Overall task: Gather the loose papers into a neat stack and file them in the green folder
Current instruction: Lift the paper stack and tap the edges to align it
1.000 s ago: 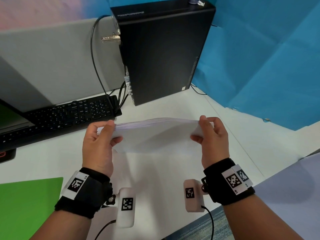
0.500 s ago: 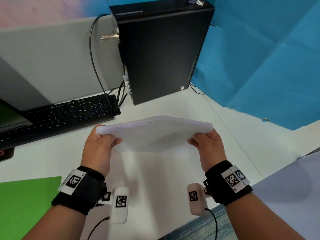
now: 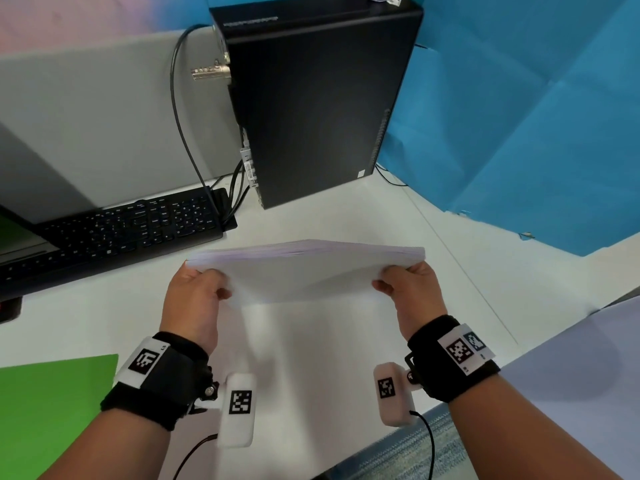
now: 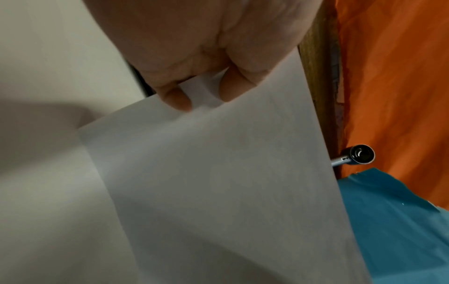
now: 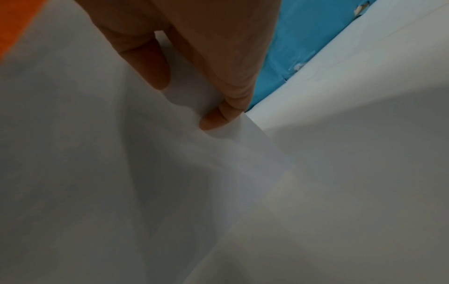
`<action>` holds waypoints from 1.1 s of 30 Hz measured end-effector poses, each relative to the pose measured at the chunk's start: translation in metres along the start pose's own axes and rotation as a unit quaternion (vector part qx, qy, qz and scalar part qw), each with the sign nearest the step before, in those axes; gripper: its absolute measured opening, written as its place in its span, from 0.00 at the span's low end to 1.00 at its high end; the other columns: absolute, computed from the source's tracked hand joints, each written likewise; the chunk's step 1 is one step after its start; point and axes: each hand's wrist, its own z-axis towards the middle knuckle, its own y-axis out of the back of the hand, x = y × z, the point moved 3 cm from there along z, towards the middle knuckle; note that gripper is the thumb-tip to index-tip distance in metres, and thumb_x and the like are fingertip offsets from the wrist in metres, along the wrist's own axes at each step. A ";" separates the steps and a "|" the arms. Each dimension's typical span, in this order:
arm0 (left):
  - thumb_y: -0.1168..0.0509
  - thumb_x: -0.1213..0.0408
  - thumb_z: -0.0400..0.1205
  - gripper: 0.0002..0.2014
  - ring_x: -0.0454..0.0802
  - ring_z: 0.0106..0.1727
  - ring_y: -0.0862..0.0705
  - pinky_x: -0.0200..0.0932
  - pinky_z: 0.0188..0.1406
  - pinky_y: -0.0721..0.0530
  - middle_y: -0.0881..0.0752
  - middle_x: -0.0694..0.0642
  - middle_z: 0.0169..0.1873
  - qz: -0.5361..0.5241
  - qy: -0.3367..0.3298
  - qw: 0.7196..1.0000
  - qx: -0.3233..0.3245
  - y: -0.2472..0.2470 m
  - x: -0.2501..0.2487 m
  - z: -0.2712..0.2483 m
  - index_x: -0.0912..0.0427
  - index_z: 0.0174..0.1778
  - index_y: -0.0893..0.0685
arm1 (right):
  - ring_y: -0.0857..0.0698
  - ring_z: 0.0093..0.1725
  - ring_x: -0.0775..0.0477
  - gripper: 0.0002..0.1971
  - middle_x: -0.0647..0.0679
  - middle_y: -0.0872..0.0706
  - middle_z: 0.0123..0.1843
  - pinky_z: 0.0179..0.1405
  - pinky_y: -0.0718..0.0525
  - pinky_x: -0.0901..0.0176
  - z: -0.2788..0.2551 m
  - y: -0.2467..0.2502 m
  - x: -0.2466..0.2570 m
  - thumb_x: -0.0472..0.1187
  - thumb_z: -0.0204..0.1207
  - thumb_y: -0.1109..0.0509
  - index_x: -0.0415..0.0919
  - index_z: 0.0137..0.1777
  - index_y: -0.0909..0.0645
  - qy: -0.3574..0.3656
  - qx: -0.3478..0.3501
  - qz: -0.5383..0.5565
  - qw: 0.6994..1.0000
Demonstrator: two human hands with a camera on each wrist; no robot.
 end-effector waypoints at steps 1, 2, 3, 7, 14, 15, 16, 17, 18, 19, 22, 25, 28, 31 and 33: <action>0.38 0.76 0.72 0.05 0.53 0.39 0.20 0.43 0.37 0.20 0.19 0.58 0.36 0.016 0.001 1.000 -0.016 -0.001 -0.002 -0.003 0.70 0.43 0.20 | 0.19 0.47 0.42 0.18 0.49 0.13 0.36 0.45 0.17 0.50 0.001 0.000 -0.003 0.19 0.75 0.39 0.42 0.39 0.15 -0.010 -0.005 0.002 1.000; 0.39 0.76 0.72 0.09 0.50 0.39 0.20 0.41 0.37 0.22 0.18 0.56 0.37 0.032 -0.009 0.999 -0.034 -0.001 -0.007 -0.006 0.65 0.46 0.18 | 0.20 0.47 0.42 0.20 0.48 0.13 0.37 0.45 0.18 0.50 0.001 -0.001 -0.004 0.18 0.75 0.39 0.42 0.39 0.14 -0.016 -0.007 0.004 1.000; 0.40 0.77 0.74 0.14 0.43 0.36 0.19 0.39 0.37 0.21 0.17 0.53 0.41 0.046 -0.033 0.997 -0.052 -0.001 -0.015 -0.011 0.58 0.50 0.18 | 0.20 0.47 0.42 0.19 0.45 0.14 0.38 0.46 0.18 0.49 0.001 -0.001 -0.005 0.19 0.74 0.39 0.41 0.39 0.15 -0.016 -0.005 0.003 1.000; 0.36 0.76 0.74 0.33 0.28 0.66 0.26 0.42 0.71 0.26 0.25 0.54 0.73 0.240 -0.272 0.932 -0.031 -0.008 -0.062 -0.036 0.55 0.77 0.29 | 0.21 0.47 0.42 0.11 0.40 0.18 0.44 0.48 0.19 0.48 0.001 -0.001 -0.005 0.27 0.67 0.36 0.38 0.44 0.15 -0.018 0.002 0.012 1.000; 0.37 0.58 0.80 0.29 0.61 0.75 0.25 0.65 0.80 0.39 0.20 0.57 0.70 0.624 -0.436 0.630 0.157 -0.089 -0.066 -0.063 0.59 0.79 0.30 | 0.23 0.46 0.42 0.17 0.39 0.20 0.43 0.49 0.18 0.48 0.005 -0.001 -0.006 0.32 0.62 0.36 0.32 0.50 0.15 -0.019 0.005 -0.001 1.000; 0.38 0.61 0.80 0.25 0.60 0.67 0.21 0.62 0.77 0.34 0.17 0.56 0.63 0.637 -0.440 0.614 0.153 -0.093 -0.063 -0.060 0.59 0.75 0.27 | 0.23 0.45 0.42 0.18 0.39 0.20 0.43 0.49 0.18 0.48 0.006 -0.001 -0.007 0.32 0.62 0.36 0.30 0.51 0.15 -0.020 0.005 -0.002 1.000; 0.40 0.64 0.80 0.20 0.60 0.59 0.19 0.58 0.70 0.29 0.16 0.55 0.56 0.642 -0.445 0.607 0.144 -0.096 -0.062 -0.059 0.59 0.70 0.24 | 0.22 0.45 0.42 0.18 0.40 0.19 0.43 0.49 0.18 0.48 0.006 -0.001 -0.007 0.32 0.62 0.36 0.29 0.52 0.15 -0.022 0.003 -0.004 1.000; 0.43 0.68 0.79 0.17 0.60 0.51 0.19 0.56 0.60 0.27 0.16 0.55 0.49 0.645 -0.448 0.604 0.136 -0.099 -0.062 -0.059 0.58 0.63 0.22 | 0.21 0.45 0.42 0.19 0.40 0.17 0.43 0.49 0.17 0.48 0.007 -0.001 -0.008 0.32 0.62 0.37 0.29 0.52 0.14 -0.024 0.000 -0.006 1.000; 0.46 0.70 0.76 0.15 0.60 0.44 0.20 0.55 0.51 0.26 0.17 0.55 0.43 0.645 -0.450 0.604 0.132 -0.101 -0.064 -0.059 0.58 0.57 0.21 | 0.19 0.45 0.43 0.18 0.42 0.15 0.42 0.49 0.17 0.48 0.007 -0.001 -0.008 0.32 0.62 0.37 0.31 0.51 0.13 -0.027 -0.004 -0.008 1.000; 0.50 0.71 0.75 0.16 0.60 0.40 0.21 0.53 0.44 0.27 0.18 0.55 0.39 0.645 -0.450 0.603 0.135 -0.103 -0.065 -0.059 0.58 0.52 0.21 | 0.18 0.45 0.44 0.18 0.43 0.14 0.42 0.49 0.16 0.48 0.008 0.000 -0.009 0.32 0.62 0.37 0.33 0.50 0.13 -0.030 -0.008 -0.009 0.999; 0.53 0.73 0.71 0.17 0.59 0.34 0.22 0.51 0.35 0.29 0.19 0.56 0.34 0.645 -0.448 0.601 0.150 -0.105 -0.066 -0.058 0.58 0.46 0.22 | 0.18 0.45 0.44 0.18 0.43 0.13 0.42 0.49 0.16 0.48 0.009 0.002 -0.011 0.32 0.62 0.36 0.31 0.51 0.13 -0.032 -0.008 -0.017 0.999; 0.48 0.75 0.68 0.15 0.58 0.33 0.22 0.50 0.33 0.29 0.19 0.55 0.33 0.639 -0.452 0.601 0.164 -0.103 -0.070 -0.056 0.58 0.44 0.21 | 0.20 0.45 0.43 0.15 0.42 0.16 0.41 0.50 0.19 0.48 0.010 0.006 -0.010 0.35 0.64 0.34 0.28 0.49 0.15 -0.015 0.006 -0.037 0.999; 0.39 0.79 0.66 0.14 0.56 0.31 0.28 0.46 0.33 0.37 0.21 0.54 0.31 0.621 -0.438 0.629 0.167 -0.090 -0.085 -0.053 0.57 0.41 0.24 | 0.17 0.44 0.49 0.02 0.48 0.14 0.41 0.50 0.20 0.53 0.010 0.018 -0.004 0.39 0.70 0.27 0.46 0.42 0.14 0.019 0.014 -0.059 0.998; 0.36 0.75 0.79 0.08 0.57 0.31 0.27 0.46 0.31 0.36 0.21 0.56 0.31 0.536 -0.392 0.735 0.140 -0.063 -0.103 -0.045 0.58 0.42 0.26 | 0.14 0.49 0.52 0.13 0.51 0.14 0.49 0.55 0.21 0.55 0.010 0.034 0.006 0.47 0.71 0.21 0.52 0.53 0.17 0.031 -0.023 -0.031 0.999; 0.39 0.67 0.85 0.03 0.50 0.35 0.21 0.47 0.32 0.28 0.18 0.54 0.33 0.419 -0.332 0.835 0.131 -0.048 -0.110 -0.040 0.56 0.46 0.25 | 0.11 0.52 0.55 0.20 0.54 0.12 0.50 0.56 0.19 0.55 0.006 0.028 0.019 0.41 0.76 0.23 0.46 0.66 0.23 0.034 0.017 0.037 0.999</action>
